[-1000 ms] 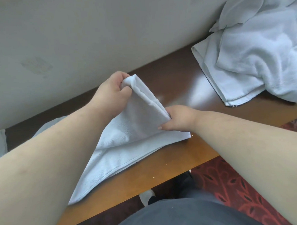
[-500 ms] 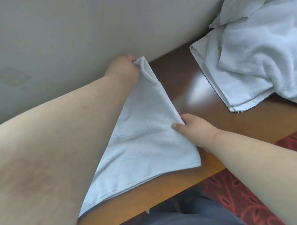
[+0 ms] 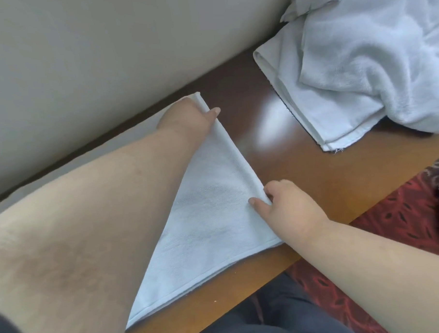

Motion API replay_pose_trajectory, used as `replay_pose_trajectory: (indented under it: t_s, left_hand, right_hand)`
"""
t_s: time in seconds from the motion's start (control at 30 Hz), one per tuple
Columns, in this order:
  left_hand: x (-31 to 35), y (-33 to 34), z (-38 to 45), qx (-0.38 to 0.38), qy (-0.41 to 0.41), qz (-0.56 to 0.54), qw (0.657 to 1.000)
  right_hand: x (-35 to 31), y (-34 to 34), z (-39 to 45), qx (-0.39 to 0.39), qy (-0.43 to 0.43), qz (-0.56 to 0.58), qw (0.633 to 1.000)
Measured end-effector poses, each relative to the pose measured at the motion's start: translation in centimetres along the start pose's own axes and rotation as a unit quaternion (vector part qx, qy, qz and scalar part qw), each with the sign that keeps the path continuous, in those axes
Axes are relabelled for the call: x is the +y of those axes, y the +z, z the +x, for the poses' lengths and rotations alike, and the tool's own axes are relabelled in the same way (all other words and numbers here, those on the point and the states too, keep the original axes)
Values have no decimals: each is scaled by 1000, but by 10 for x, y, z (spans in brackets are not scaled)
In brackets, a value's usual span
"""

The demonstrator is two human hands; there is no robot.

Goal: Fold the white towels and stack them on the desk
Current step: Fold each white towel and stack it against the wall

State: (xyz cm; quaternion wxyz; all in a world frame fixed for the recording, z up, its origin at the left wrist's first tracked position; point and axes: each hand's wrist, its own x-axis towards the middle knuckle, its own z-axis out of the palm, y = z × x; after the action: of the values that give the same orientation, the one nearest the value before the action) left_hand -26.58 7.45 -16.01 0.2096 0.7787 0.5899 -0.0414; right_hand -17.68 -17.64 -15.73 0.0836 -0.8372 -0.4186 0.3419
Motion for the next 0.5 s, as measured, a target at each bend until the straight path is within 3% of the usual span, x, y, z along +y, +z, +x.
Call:
replay_pose_trajectory:
  t_s: [0.23, 0.37, 0.5]
  left_hand:
    - [11, -2, 12, -4, 28, 25, 999]
    - [18, 6, 12, 21, -19, -25, 999]
    - [6, 17, -9, 76, 104, 63, 990]
  right_hand:
    - [12, -6, -6, -60, 22, -37, 997]
    - [16, -12, -5, -53, 66, -17, 996]
    - [18, -7, -13, -31, 59, 18, 998]
